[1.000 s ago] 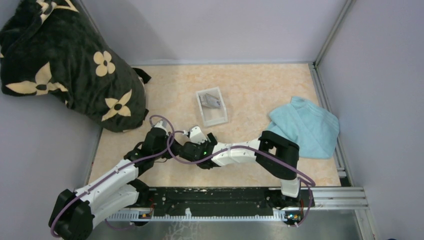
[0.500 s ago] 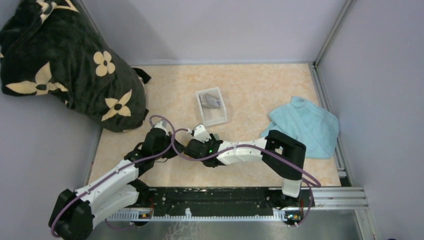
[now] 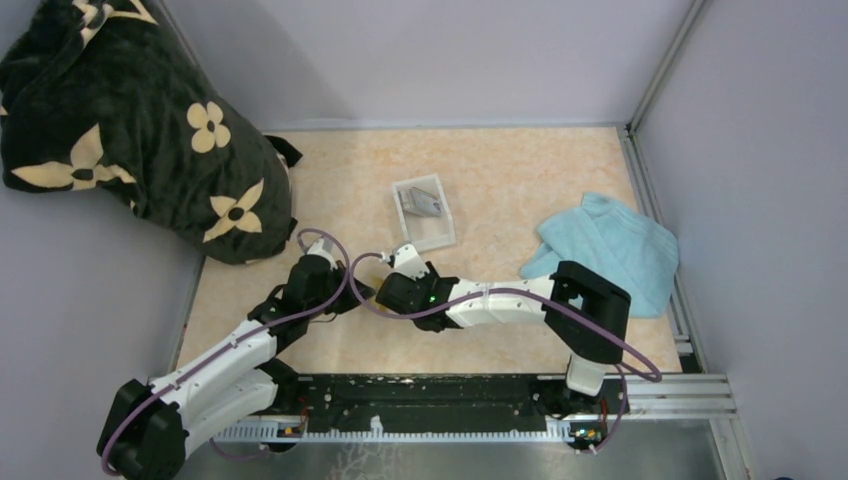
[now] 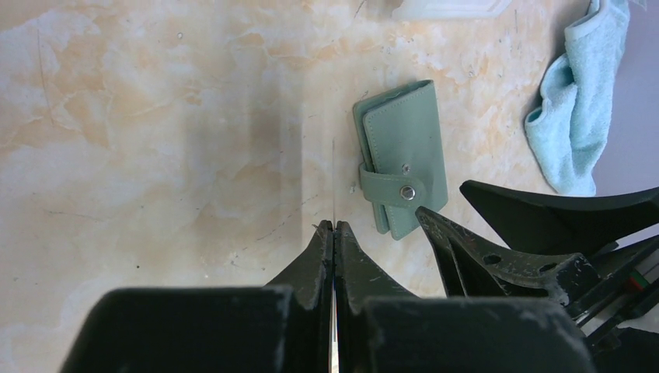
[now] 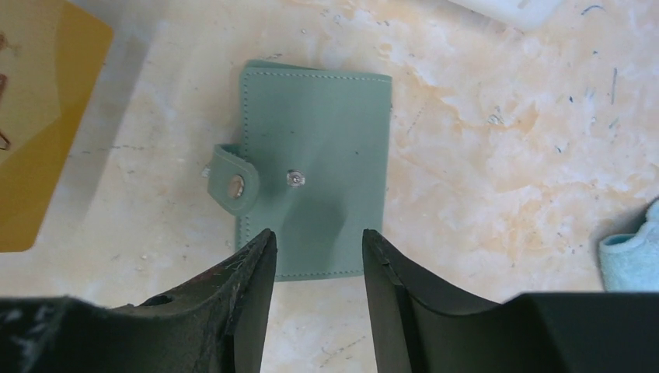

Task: Put the credit cards into the card holder
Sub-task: Open the card holder at the center of the board.

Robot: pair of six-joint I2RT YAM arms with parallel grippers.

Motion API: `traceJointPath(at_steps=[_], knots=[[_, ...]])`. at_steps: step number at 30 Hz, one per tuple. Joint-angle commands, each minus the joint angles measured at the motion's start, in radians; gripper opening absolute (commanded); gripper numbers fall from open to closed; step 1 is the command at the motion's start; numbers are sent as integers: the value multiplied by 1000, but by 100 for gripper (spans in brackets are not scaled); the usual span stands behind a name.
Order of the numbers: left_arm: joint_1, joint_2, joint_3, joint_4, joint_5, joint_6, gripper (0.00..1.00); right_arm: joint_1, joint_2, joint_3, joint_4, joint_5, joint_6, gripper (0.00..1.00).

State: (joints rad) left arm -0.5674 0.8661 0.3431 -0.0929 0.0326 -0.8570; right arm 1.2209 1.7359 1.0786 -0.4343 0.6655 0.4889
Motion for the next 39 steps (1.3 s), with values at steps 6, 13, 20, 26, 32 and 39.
traceJointPath(at_steps=[6,13,20,26,32,39], knots=[[-30,34,57,102,56,54,0,-31,-153,-51,-32,60,34,53],[-115,144,196,101,73,108,0,-68,-189,-86,-25,52,65,53],[-234,265,295,65,-8,106,0,-121,-224,-150,29,-32,120,52],[-298,396,358,13,-93,64,0,-158,-269,-190,65,-75,130,51],[-334,487,420,-52,-197,5,0,-169,-285,-206,90,-116,120,50],[-356,480,419,-102,-310,-63,0,-184,-267,-217,118,-169,101,50]])
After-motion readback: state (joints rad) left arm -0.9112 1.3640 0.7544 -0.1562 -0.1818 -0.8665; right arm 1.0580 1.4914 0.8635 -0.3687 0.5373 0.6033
